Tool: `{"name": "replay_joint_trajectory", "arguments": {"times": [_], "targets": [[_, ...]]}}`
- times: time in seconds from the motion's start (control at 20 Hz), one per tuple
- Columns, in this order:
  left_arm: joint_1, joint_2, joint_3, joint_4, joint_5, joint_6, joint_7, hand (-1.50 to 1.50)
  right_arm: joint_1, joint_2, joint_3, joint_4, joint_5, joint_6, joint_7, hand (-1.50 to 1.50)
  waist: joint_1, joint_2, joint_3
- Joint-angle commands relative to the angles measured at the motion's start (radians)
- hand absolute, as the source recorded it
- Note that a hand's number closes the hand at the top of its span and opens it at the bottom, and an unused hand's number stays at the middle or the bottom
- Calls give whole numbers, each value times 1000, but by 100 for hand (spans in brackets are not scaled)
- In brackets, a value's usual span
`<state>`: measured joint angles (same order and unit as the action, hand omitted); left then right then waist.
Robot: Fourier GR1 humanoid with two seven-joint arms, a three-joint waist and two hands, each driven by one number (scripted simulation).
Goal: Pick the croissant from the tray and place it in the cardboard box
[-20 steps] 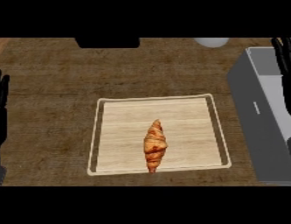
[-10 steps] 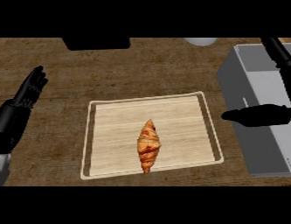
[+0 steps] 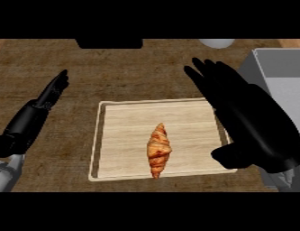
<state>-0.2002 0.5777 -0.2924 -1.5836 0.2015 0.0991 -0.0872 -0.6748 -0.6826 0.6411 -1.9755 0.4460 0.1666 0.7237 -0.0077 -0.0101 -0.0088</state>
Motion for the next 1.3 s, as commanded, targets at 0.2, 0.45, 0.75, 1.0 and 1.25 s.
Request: {"name": "replay_joint_trajectory", "arguments": {"times": [0.2,0.45,0.75,1.0,1.25], "targets": [[-51,-27,-23,38,-26,-17,3,0,-170,235,250,108,-44,365,408,-150,30,6,0],[-64,-18,-10,44,-7,-51,11,0,-244,425,326,284,-79,433,536,-150,34,3,1],[-50,-62,-40,39,-52,-8,6,0,-275,586,365,473,-98,445,637,-150,20,-1,4],[-82,-28,11,75,-20,-51,12,0,-292,677,381,599,-130,423,696,-150,20,1,5],[-71,-55,3,74,-32,-48,-8,0,-314,680,383,676,-181,394,706,-150,27,4,6]]}}
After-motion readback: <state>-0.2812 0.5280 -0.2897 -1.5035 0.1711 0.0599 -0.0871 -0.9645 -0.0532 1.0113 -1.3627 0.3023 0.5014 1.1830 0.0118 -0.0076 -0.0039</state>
